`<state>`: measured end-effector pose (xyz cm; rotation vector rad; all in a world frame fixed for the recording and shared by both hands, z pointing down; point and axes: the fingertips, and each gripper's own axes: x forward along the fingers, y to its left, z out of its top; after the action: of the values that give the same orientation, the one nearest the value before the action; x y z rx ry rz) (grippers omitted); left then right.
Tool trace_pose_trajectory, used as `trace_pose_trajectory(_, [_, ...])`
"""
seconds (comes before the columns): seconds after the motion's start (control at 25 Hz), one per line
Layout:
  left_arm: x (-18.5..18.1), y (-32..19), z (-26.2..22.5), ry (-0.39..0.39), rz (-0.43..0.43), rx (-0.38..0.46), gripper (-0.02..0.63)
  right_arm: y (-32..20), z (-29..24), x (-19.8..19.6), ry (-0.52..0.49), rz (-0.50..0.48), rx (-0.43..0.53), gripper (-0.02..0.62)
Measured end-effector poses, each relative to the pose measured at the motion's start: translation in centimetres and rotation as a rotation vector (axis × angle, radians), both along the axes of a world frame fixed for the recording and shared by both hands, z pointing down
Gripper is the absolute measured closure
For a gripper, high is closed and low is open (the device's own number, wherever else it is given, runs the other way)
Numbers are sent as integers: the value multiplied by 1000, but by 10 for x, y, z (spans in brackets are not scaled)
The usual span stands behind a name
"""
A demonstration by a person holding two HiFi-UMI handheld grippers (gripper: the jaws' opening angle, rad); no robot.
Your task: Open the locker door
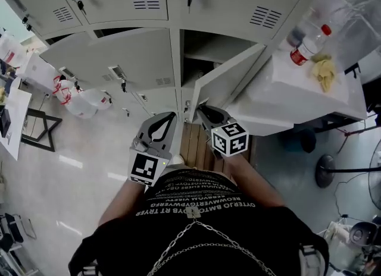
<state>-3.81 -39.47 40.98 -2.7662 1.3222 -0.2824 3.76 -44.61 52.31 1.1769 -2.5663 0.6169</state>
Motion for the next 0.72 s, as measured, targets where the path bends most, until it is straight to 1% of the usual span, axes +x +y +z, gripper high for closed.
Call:
trace_pose_trajectory(0.12, [23, 15, -4, -8, 18, 0, 603, 18, -2, 22, -17, 11, 0, 555])
trace_pose_trajectory(0.16, [29, 20, -5, -10, 21, 0, 603, 21, -3, 31, -20, 21, 5, 601])
trace_pose_trajectory(0.36, [51, 43, -4, -20, 12, 1, 603, 39, -9, 67, -17, 25, 27, 600])
trace_pose_trajectory(0.44, [57, 53, -3, -20, 5, -4, 603, 51, -9, 74, -18, 17, 26, 583])
trace_pose_trajectory(0.48, [60, 57, -2, -20, 3, -6, 603, 57, -7, 75, -23, 7, 21, 560])
trace_pose_trajectory(0.52, [62, 62, -2, -22, 2, -8, 603, 63, -4, 74, -31, -7, 15, 509])
trace_pose_trajectory(0.6, [66, 70, 1, -29, -1, -13, 603, 71, 2, 70, -41, -28, -2, 380])
trace_pose_trajectory(0.64, [67, 74, 4, -31, -4, -17, 603, 74, 6, 69, -40, -31, -9, 353])
trace_pose_trajectory(0.72, [67, 81, 9, -32, -13, -28, 603, 75, 14, 67, -31, -27, -21, 339])
